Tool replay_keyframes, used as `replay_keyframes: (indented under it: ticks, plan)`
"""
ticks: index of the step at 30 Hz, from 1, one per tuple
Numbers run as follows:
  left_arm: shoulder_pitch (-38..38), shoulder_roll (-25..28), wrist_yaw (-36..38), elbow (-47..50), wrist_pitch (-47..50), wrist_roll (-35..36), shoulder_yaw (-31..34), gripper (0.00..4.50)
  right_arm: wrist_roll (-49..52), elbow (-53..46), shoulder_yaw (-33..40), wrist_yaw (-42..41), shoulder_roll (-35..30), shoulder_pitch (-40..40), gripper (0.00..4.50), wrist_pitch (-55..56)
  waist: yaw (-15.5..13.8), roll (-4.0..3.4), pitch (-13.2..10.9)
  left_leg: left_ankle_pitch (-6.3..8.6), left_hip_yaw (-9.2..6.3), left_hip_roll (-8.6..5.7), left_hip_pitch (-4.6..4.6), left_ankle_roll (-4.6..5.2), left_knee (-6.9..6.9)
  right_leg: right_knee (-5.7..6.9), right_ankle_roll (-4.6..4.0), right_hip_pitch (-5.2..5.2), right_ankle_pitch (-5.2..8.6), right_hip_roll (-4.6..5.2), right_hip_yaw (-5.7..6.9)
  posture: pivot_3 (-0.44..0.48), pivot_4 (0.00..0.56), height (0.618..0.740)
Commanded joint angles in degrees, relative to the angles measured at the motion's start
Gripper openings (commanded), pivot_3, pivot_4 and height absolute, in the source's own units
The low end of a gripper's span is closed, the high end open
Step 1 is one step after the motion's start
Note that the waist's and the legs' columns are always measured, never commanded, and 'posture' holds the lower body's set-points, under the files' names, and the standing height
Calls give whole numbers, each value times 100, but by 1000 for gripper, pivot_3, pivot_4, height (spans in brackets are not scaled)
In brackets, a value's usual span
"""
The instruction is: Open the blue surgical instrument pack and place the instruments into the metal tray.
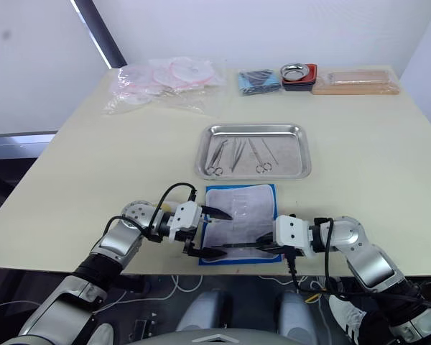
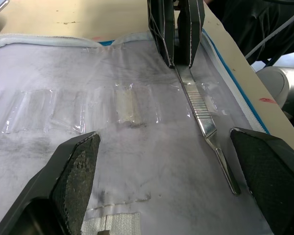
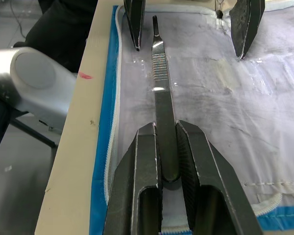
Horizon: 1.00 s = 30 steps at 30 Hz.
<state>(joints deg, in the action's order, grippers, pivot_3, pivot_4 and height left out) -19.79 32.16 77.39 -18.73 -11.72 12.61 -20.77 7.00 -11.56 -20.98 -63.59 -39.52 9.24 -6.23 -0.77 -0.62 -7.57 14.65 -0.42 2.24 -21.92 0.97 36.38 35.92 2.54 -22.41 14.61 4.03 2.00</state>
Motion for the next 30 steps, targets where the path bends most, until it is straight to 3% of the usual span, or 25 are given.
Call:
replay_keyframes:
  ticks: [1,14,30]
  plan:
    - [362,184,-202,-820,336,-797,-345,4500,-56,-290,248,21,-195,124,66,-76,-2,0,0,-1,0,0,-1,1,0,0,0,0,0,0,0,0,150,740]
    - [294,87,-202,-938,289,-817,-375,4500,-80,-1219,452,-43,-847,248,66,-729,-11,-7,-7,6,1,-3,-6,-11,0,0,0,-1,0,5,1,0,150,740]
    - [292,47,-229,-955,299,-808,-362,4500,322,-1338,1358,-490,-1813,-121,66,-530,-19,-8,-12,7,3,-7,-7,-13,0,0,0,-1,0,11,0,0,150,740]
